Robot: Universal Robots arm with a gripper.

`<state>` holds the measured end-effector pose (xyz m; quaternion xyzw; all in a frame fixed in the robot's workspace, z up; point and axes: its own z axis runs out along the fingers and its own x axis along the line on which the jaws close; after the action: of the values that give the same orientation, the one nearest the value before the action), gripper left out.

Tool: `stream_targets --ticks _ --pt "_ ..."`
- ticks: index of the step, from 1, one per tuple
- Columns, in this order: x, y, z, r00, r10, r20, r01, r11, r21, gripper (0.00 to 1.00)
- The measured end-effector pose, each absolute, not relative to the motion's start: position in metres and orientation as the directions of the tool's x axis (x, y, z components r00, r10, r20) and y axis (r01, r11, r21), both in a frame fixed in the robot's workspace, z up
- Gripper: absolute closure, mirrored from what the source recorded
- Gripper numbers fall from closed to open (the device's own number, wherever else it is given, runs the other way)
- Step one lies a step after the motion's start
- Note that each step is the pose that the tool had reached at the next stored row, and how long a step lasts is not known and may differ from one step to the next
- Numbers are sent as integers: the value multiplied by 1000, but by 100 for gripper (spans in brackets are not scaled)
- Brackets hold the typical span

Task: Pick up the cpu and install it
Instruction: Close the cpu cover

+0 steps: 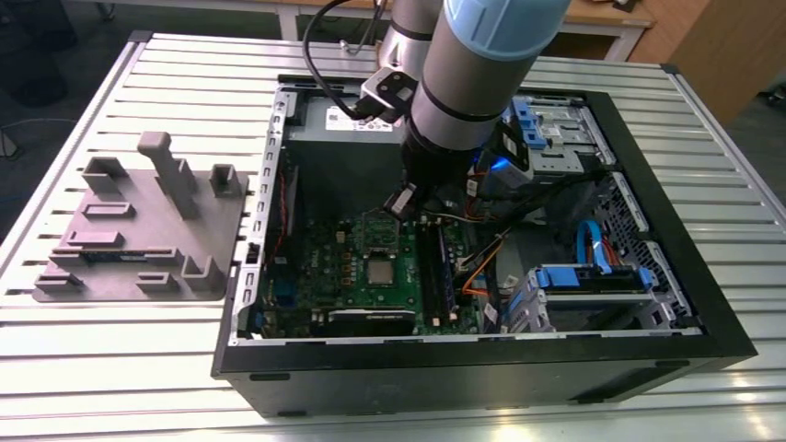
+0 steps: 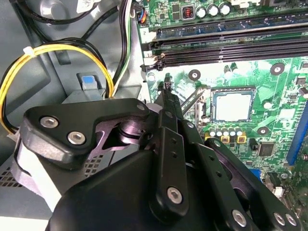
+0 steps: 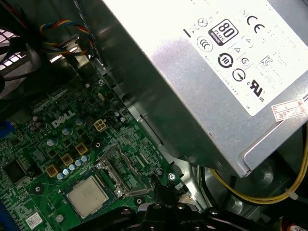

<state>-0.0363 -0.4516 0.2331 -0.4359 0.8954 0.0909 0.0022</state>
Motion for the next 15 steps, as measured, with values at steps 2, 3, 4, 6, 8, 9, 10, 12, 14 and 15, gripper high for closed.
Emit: stream_targets --ticks 2,3,4,6,8,9,10,12,14,15 --pt "-36 -452 233 -620 -780 -83 -781 603 161 90" --pt "-36 -452 233 -620 -781 -83 -781 603 161 90" --pt "-36 -452 233 -619 -781 -83 -782 603 161 90" --pt "-36 -452 233 -618 -782 -84 -783 601 162 90" --pt "-36 -452 233 -614 -785 -86 -786 597 163 90" --pt "-36 -452 233 -612 -786 -87 -787 595 164 90" --pt "-36 -452 234 -611 -787 -87 -788 593 164 90" --pt "-36 -452 234 -608 -789 -87 -790 591 164 90" --pt "-37 -451 235 -606 -790 -88 -791 589 164 90" --pt "-37 -452 235 -605 -791 -88 -792 588 164 90"
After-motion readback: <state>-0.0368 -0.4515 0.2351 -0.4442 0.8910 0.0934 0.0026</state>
